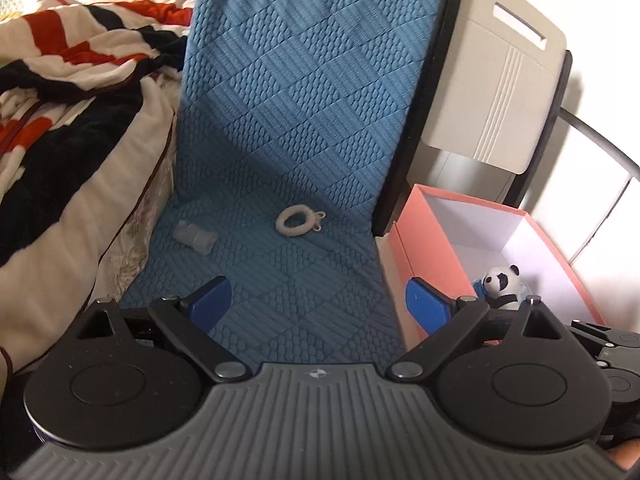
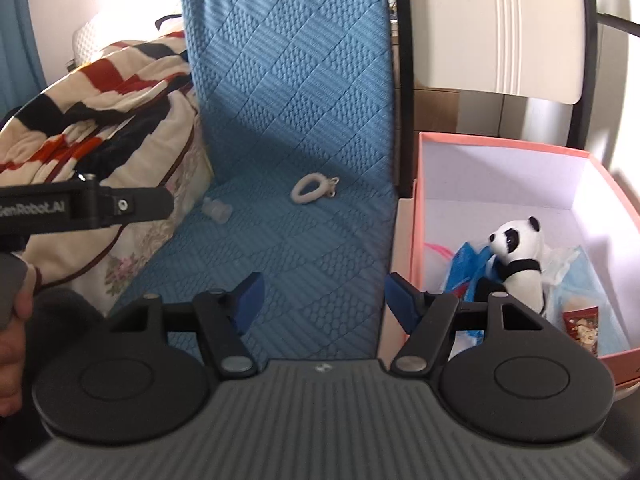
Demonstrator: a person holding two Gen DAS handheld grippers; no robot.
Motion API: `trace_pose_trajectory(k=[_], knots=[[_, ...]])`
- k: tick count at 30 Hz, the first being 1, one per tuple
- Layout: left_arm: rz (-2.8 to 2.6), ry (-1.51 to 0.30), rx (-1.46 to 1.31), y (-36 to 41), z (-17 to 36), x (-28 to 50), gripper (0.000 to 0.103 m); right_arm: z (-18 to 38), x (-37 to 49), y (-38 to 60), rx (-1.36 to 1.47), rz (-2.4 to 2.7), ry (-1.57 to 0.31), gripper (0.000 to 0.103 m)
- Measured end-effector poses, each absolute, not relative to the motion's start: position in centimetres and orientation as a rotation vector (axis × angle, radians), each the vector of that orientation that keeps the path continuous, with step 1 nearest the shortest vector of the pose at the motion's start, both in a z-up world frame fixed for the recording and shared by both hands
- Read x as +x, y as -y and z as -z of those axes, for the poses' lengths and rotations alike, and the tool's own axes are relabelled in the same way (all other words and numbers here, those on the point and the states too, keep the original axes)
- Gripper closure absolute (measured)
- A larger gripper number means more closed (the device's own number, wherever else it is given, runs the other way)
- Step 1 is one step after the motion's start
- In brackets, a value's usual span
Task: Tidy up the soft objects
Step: 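Lower the left tool to the clear cup while right approaches the white hair tie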
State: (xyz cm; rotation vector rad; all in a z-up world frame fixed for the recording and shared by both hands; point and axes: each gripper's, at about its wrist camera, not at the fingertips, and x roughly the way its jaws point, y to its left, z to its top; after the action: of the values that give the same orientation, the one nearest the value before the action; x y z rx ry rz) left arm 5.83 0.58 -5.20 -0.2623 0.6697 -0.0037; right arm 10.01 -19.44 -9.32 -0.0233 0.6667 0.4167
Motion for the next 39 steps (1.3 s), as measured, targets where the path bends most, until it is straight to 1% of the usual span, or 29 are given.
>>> trace_pose_trajectory(k=[2, 10, 18, 22, 29, 33, 37, 39], knots=[[0.001, -0.654, -0.269, -0.9, 6.0, 6.2, 0.007, 9.6, 9.9, 19.2, -0.022, -0.424, -0.669, 0.034], [-0.050, -0.718, -0.221, -2.7, 9.8, 11.7, 0.007, 10.9, 11.5, 18.0, -0.047, -0.448, -0.675, 0.034], [-0.102, -0.805, -0.309, -5.2, 13.0, 17.9, 0.007, 12.7, 15.0, 15.9, -0.065, -0.484, -0.662, 0.034], [-0.136, -0.849, -0.350, -6.4, 14.6, 20.7, 0.007, 13.3, 16.3, 14.6, -0.126, -0.475, -0.656, 0.034], [-0.203, -0.859, -0.466, -8.7, 16.9, 23.2, 0.007, 14.0, 19.8, 13.5, -0.105, -0.529, -0.673, 0.034], [-0.267, -0.868, -0.438, -9.3, 18.0, 24.2, 0.007, 14.4, 22.1, 12.6, -0.110, -0.548, -0.664, 0.034], [-0.310, -0.885, -0.479, -10.3, 19.1, 25.0, 0.008, 15.0, 24.5, 10.3, -0.262, -0.549, -0.608, 0.034], [-0.311, -0.883, -0.504, -10.9, 19.3, 25.3, 0.008, 15.4, 26.0, 9.5, -0.292, -0.569, -0.599, 0.034]])
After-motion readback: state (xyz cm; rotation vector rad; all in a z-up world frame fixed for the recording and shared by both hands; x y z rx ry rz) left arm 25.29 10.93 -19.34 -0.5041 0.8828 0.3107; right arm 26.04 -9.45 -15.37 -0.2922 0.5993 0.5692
